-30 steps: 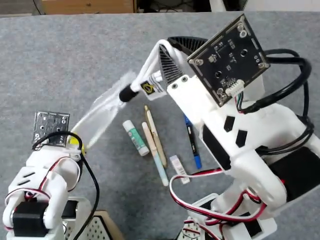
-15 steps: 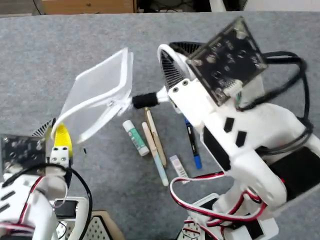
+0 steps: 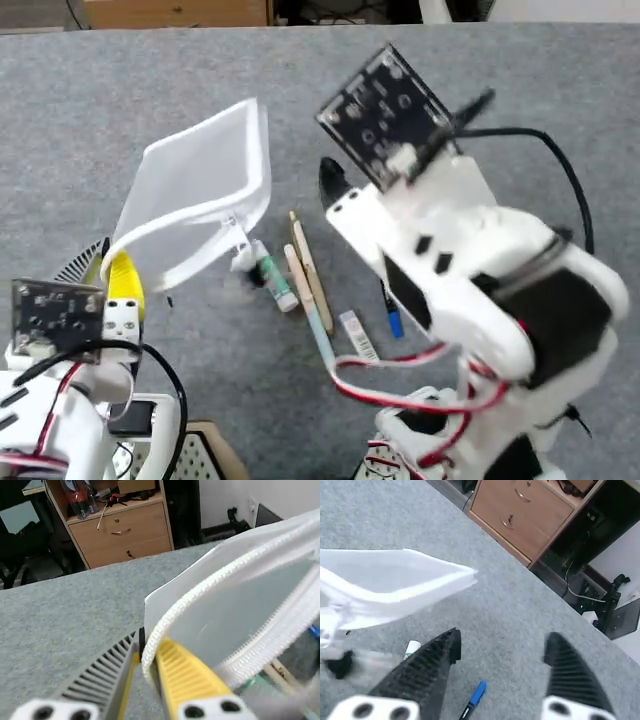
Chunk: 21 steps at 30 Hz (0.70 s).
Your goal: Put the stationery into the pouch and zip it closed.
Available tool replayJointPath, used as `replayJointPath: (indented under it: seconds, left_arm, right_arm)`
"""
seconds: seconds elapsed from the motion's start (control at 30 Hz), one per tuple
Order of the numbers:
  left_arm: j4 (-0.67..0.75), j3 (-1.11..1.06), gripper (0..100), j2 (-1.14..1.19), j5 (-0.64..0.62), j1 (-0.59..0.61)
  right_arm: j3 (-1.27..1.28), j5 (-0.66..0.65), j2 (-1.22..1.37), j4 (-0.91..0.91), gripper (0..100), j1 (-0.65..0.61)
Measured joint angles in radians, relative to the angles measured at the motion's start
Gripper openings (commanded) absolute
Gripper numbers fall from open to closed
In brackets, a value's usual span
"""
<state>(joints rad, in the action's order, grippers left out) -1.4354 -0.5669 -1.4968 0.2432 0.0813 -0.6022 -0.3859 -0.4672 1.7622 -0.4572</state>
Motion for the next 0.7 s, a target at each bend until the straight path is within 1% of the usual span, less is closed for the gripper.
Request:
replayJointPath:
  seconds: [0.07,0.13,0.27,0.33,0.4,0.5,0.7]
  left_arm:
    - [0.000,-0.017,3,0.000,0.015,0.000]
    - [0.000,-0.029,3,0.000,0.020,0.000]
    - [0.000,-0.040,3,0.000,0.025,0.000]
    - [0.000,-0.048,3,0.000,0.025,0.000]
    - [0.000,-0.048,3,0.000,0.025,0.000]
    - [-0.006,-0.048,3,0.000,0.048,0.000]
    - [-0.072,-0.103,3,0.000,0.163,-0.048]
  right_arm:
    - [0.035,0.000,-0.051,0.000,30.4,-0.015]
    - [0.094,0.000,-0.110,0.000,30.4,-0.060]
    - [0.299,0.000,-0.256,0.000,30.4,-0.203]
    - [0.419,-0.017,-0.296,0.000,30.4,-0.288]
    - [0.528,-0.041,-0.310,0.000,30.4,-0.345]
    - [0.611,-0.086,-0.321,-0.008,30.4,-0.387]
    - [0.624,-0.195,-0.328,-0.011,30.4,-0.397]
